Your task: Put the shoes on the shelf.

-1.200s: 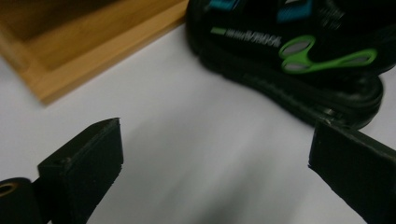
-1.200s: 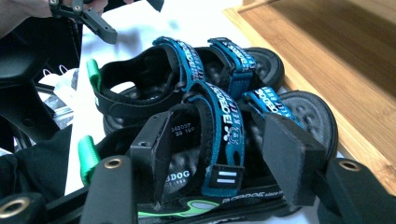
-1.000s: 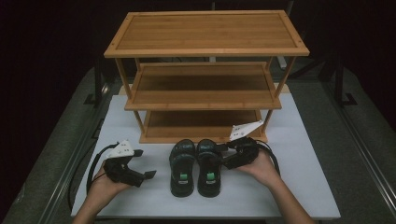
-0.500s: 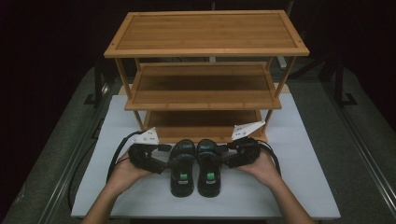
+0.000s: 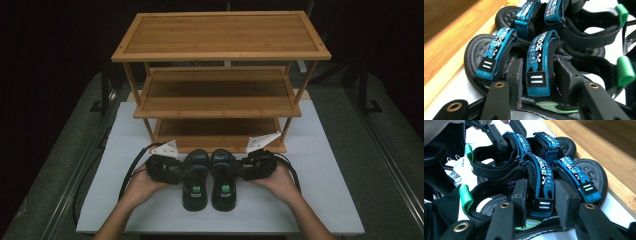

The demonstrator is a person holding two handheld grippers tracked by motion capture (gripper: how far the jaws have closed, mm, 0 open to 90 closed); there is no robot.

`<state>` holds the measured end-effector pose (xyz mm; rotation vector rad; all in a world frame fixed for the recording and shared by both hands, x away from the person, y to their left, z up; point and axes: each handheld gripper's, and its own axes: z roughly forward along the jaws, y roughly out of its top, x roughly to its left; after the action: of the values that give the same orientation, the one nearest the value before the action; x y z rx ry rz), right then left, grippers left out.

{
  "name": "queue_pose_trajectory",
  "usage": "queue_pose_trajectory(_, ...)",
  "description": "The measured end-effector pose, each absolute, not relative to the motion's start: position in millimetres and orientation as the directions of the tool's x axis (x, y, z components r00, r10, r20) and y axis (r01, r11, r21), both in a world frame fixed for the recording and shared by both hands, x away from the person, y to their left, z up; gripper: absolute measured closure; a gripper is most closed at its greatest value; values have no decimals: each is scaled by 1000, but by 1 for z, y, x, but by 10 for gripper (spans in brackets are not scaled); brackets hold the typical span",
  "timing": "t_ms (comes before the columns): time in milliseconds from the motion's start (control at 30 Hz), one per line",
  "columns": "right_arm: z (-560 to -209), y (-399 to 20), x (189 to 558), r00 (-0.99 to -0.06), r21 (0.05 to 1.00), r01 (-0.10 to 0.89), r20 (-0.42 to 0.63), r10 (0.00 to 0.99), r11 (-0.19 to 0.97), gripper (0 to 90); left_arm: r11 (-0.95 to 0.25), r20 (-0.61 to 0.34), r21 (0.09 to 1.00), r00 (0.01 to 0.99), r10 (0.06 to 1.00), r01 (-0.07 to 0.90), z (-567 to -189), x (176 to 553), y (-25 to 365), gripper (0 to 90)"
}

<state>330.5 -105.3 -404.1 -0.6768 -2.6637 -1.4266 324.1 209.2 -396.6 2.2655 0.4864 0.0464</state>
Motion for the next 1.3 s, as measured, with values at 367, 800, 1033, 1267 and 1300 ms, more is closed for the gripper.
queue_pose_trajectory(367, -403, -104, 328, -899, 791, 395, 229, 372, 468, 687, -597, -48, 745, 917, 395, 297, -392, 318, 205, 693)
queue_pose_trajectory(800, -392, -107, 341, -879, 822, 387, 191, 436, 419, 692, -527, -15, 803, 894, 448, 278, -379, 331, 201, 700)
queue_pose_trajectory(1033, -385, -114, 361, -856, 855, 373, 167, 490, 360, 692, -507, 9, 821, 881, 473, 264, -380, 354, 190, 700)
queue_pose_trajectory(1267, -389, -110, 381, -843, 856, 361, 130, 521, 370, 692, -487, 35, 836, 861, 507, 253, -387, 373, 184, 700)
queue_pose_trajectory(1300, -390, -109, 382, -841, 858, 356, 122, 526, 370, 692, -485, 34, 837, 860, 509, 254, -388, 375, 184, 700)
